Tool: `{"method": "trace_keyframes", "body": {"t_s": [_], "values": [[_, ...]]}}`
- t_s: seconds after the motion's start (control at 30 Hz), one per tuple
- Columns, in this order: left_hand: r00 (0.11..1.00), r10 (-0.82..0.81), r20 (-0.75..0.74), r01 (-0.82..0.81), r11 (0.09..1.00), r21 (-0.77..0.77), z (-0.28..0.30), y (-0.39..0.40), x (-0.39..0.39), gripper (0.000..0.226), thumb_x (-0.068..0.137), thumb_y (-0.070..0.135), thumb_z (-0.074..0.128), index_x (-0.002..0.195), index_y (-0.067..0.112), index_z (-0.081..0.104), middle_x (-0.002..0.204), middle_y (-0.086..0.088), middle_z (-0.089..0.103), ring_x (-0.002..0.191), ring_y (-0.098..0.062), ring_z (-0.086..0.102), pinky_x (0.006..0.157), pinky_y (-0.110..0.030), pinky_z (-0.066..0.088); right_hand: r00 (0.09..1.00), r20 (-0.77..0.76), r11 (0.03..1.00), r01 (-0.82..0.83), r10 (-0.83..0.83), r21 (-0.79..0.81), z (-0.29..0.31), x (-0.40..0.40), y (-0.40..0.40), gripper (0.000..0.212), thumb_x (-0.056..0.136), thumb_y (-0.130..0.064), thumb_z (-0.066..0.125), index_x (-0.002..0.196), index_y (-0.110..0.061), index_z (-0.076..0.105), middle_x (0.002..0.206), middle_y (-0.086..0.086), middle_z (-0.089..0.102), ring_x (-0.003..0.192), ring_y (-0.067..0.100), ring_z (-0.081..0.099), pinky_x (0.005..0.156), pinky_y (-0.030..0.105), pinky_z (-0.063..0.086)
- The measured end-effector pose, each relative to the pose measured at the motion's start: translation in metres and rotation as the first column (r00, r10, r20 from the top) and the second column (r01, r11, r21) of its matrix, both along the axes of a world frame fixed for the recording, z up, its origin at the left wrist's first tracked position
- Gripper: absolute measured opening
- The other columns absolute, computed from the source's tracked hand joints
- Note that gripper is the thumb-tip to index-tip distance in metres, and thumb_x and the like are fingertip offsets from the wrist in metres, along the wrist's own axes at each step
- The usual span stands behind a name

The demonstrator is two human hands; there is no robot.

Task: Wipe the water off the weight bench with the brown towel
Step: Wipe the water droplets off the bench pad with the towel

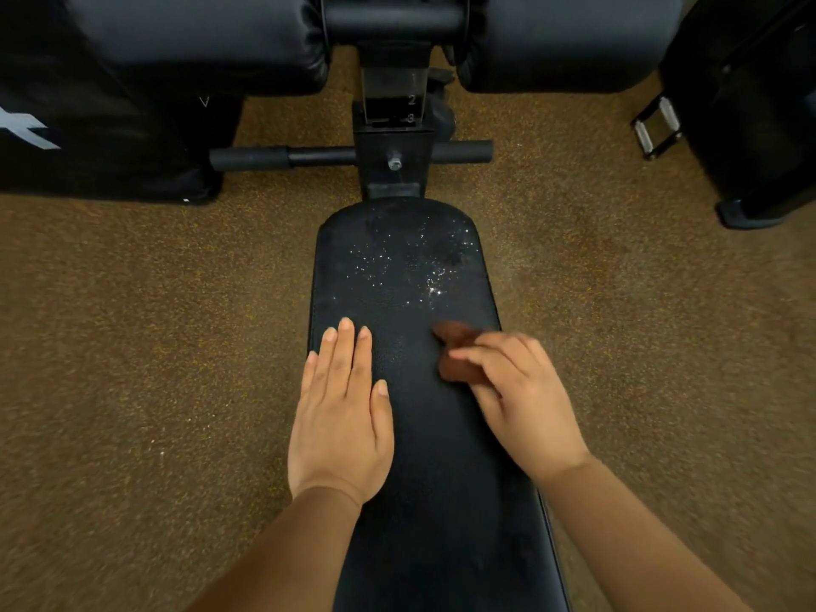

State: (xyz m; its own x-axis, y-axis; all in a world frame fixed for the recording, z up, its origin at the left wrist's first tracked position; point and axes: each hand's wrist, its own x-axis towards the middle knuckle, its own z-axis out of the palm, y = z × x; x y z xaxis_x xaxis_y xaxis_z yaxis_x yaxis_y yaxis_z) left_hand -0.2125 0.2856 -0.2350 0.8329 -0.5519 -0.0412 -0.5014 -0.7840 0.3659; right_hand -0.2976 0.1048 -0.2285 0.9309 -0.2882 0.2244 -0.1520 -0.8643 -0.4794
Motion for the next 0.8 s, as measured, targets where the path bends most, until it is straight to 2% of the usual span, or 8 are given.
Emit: {"method": "trace_keyframes", "body": {"t_s": [0.13,0.23,0.37,0.43,0.53,0.63,0.7,0.8], "values": [[1.0,-0.004,0.0,0.004,1.0,-0.01,0.0,0.0,0.0,0.055,0.096,0.032,0.02,0.148,0.013,0.019,0.156,-0.003,0.011,0.144,-0.014,0.001,0.116,-0.035,0.003,0.976,-0.011,0.976,0.216,-0.216,0.008,-0.003,0.033,-0.019,0.027,0.08,-0.002,0.069,0.105,-0.012,0.069,0.102,0.009,0.061,0.091,0.029,0.051,0.084,0.023,0.034],[1.0,-0.004,0.007,0.004,1.0,0.002,-0.001,0.0,0.0,0.055,0.096,0.031,0.02,0.148,0.013,0.018,0.157,-0.003,0.011,0.144,-0.014,0.001,0.116,-0.035,0.004,0.929,0.005,0.928,0.369,-0.369,0.046,-0.003,0.078,0.001,0.026,0.08,-0.003,0.067,0.104,-0.01,0.067,0.103,0.013,0.061,0.093,0.031,0.051,0.085,0.033,0.041],[1.0,0.002,-0.002,-0.002,1.0,0.012,0.001,0.0,0.0,0.056,0.095,0.032,0.02,0.148,0.014,0.017,0.157,-0.003,0.01,0.144,-0.014,0.0,0.115,-0.035,0.004,0.998,-0.031,0.999,0.05,-0.05,-0.011,-0.002,0.044,0.021,0.029,0.082,-0.014,0.062,0.111,-0.015,0.066,0.109,0.008,0.062,0.102,0.025,0.052,0.097,0.033,0.038],[1.0,0.005,-0.01,-0.005,1.0,0.01,0.001,0.0,0.0,0.056,0.095,0.033,0.019,0.148,0.014,0.017,0.157,-0.003,0.009,0.144,-0.014,-0.001,0.115,-0.036,0.004,0.999,-0.033,0.999,-0.003,0.002,-0.033,-0.001,0.022,0.005,0.028,0.083,-0.017,0.059,0.11,-0.015,0.067,0.107,0.007,0.062,0.099,0.024,0.052,0.095,0.03,0.038],[1.0,0.001,-0.007,-0.001,1.0,0.001,0.0,-0.001,0.001,0.055,0.096,0.032,0.019,0.148,0.014,0.017,0.157,-0.002,0.009,0.144,-0.013,-0.001,0.116,-0.036,0.004,0.988,-0.024,0.988,0.151,-0.152,-0.033,-0.002,0.039,-0.022,0.024,0.083,-0.011,0.062,0.106,-0.013,0.068,0.102,0.008,0.062,0.091,0.03,0.053,0.084,0.03,0.037],[1.0,0.0,-0.004,0.0,1.0,0.001,-0.001,0.0,0.0,0.055,0.096,0.031,0.021,0.148,0.014,0.017,0.157,-0.002,0.009,0.144,-0.013,-0.001,0.116,-0.036,0.004,0.939,-0.013,0.939,0.344,-0.344,0.011,-0.003,0.085,-0.011,0.021,0.083,-0.007,0.064,0.102,-0.012,0.069,0.101,0.011,0.062,0.091,0.03,0.051,0.083,0.038,0.043],[1.0,-0.001,0.002,0.001,1.0,0.003,-0.002,0.0,0.001,0.055,0.095,0.03,0.023,0.148,0.013,0.019,0.157,-0.003,0.011,0.144,-0.014,0.001,0.116,-0.036,0.005,0.974,-0.02,0.973,0.228,-0.227,0.024,-0.001,0.093,0.012,0.024,0.081,-0.01,0.063,0.104,-0.014,0.069,0.103,0.01,0.063,0.093,0.03,0.053,0.084,0.042,0.045],[1.0,-0.005,-0.001,0.005,1.0,0.012,-0.002,0.0,0.001,0.056,0.095,0.031,0.022,0.147,0.011,0.02,0.157,-0.005,0.011,0.144,-0.015,0.001,0.116,-0.037,0.006,0.998,-0.056,0.999,-0.034,0.032,-0.03,0.0,0.061,0.018,0.03,0.078,-0.013,0.064,0.109,-0.015,0.067,0.104,0.008,0.063,0.097,0.028,0.055,0.092,0.039,0.043]]}}
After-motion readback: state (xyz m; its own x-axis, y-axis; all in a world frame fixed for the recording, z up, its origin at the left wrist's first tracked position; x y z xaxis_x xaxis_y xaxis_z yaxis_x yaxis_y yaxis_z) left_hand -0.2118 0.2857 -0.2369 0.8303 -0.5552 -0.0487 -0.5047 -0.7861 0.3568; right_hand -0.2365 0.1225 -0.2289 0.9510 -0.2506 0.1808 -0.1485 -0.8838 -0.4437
